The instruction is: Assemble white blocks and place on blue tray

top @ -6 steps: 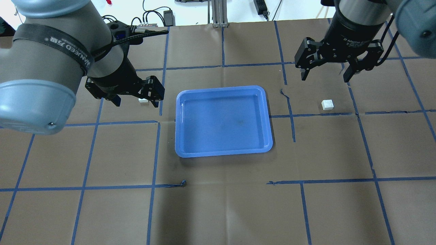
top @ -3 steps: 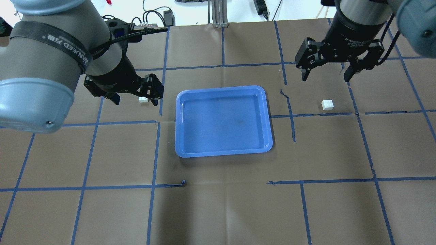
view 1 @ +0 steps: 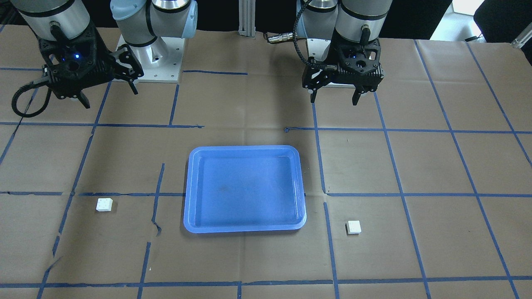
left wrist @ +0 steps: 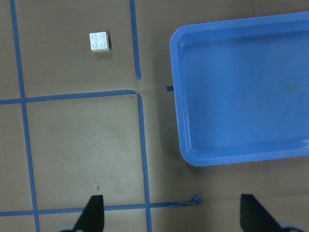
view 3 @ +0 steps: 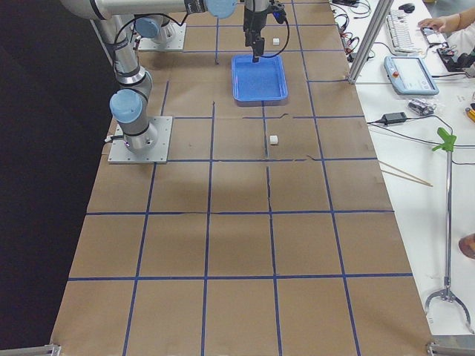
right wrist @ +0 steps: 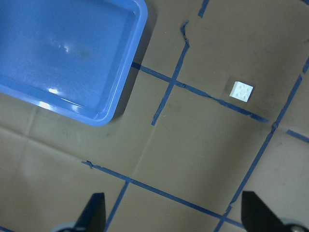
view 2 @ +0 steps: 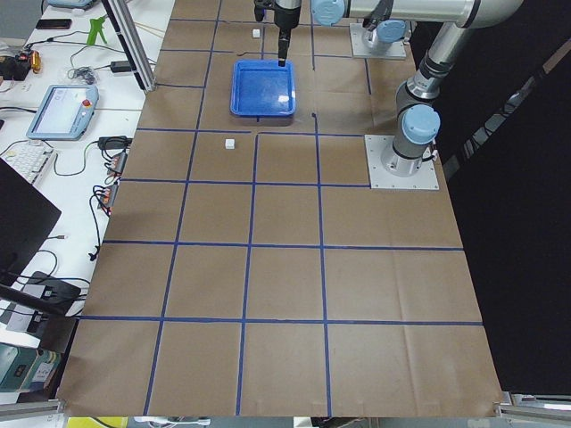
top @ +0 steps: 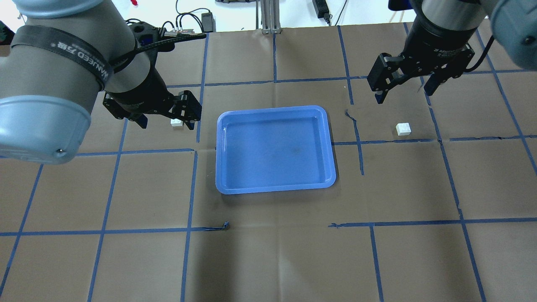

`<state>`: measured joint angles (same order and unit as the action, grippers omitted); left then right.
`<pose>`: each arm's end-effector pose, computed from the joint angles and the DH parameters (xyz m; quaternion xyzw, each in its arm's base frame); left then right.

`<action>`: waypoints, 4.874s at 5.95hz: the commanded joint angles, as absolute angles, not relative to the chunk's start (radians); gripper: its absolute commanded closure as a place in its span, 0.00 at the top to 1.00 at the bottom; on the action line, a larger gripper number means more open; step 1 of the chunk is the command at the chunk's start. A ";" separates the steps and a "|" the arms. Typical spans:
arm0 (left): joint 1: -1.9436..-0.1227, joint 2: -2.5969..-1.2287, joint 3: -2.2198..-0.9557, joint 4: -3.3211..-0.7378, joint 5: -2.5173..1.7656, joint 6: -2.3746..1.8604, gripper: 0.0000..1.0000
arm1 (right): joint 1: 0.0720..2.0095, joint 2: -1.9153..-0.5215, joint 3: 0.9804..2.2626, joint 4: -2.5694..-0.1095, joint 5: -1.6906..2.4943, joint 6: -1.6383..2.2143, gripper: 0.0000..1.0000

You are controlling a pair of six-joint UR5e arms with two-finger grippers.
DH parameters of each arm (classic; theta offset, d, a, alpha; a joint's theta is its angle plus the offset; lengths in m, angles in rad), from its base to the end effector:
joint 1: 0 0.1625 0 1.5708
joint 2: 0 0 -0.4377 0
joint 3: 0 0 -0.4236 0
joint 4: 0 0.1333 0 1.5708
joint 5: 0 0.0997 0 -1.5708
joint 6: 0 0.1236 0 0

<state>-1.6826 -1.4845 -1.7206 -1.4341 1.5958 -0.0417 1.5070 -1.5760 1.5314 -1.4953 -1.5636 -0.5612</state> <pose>-0.1845 -0.4759 0.4557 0.0346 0.9987 -0.0374 0.0097 0.1010 -0.5242 0.4925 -0.2461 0.9691 0.0136 0.0082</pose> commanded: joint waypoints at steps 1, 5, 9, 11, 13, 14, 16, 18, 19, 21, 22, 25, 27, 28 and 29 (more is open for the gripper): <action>-1.662 -1.521 -1.709 -1.433 1.592 -0.038 1.00 | 1.397 -1.536 1.529 -1.534 -1.555 -1.111 1.00; -1.496 -1.920 -1.635 -1.127 1.588 0.055 0.99 | 1.200 -1.378 1.468 -1.626 -1.307 -1.865 1.00; -1.461 -2.152 -1.621 -0.944 1.588 0.071 0.99 | 1.097 -1.142 1.529 -1.688 -0.992 -2.095 1.00; -1.460 -2.174 -1.629 -0.933 1.588 0.074 0.58 | 1.097 -1.051 1.626 -1.853 -0.991 -2.095 1.00; -1.459 -2.166 -1.621 -0.936 1.585 0.083 0.03 | 1.095 -1.011 1.646 -1.861 -0.996 -2.098 1.00; -1.460 -2.146 -1.631 -0.940 1.569 0.141 0.00 | 1.094 -1.011 1.649 -1.859 -1.005 -2.098 1.00; -1.512 -2.044 -1.675 -0.951 1.470 0.385 0.00 | 1.086 -1.012 1.657 -1.847 -1.012 -2.103 1.00; -1.648 -2.014 -1.689 -0.939 1.479 0.681 0.00 | 1.078 -1.015 1.715 -1.856 -1.014 -2.200 1.00; -1.740 -2.014 -1.692 -0.939 1.482 0.784 0.00 | 1.078 -1.015 1.718 -1.856 -1.012 -2.200 1.00; -1.814 -2.058 -1.695 -0.923 1.482 1.106 0.01 | 1.078 -1.012 1.718 -1.859 -1.011 -2.201 0.93; -1.892 -2.049 -1.707 -0.925 1.483 1.149 0.02 | 1.077 -1.012 1.718 -1.859 -1.012 -2.201 0.72; -1.940 -2.066 -1.801 -0.839 1.574 1.144 0.02 | 1.074 -1.011 1.715 -1.862 -1.012 -2.201 0.57; -1.940 -2.065 -1.786 -0.801 1.575 1.122 0.02 | 1.072 -1.011 1.715 -1.862 -1.014 -2.201 0.56; -1.940 -2.072 -1.786 -0.796 1.569 1.102 0.04 | 1.063 -1.011 1.715 -1.862 -1.014 -2.203 0.55; -1.940 -2.072 -1.793 -0.795 1.569 1.100 0.08 | 1.057 -1.009 1.715 -1.862 -1.015 -2.215 0.42</action>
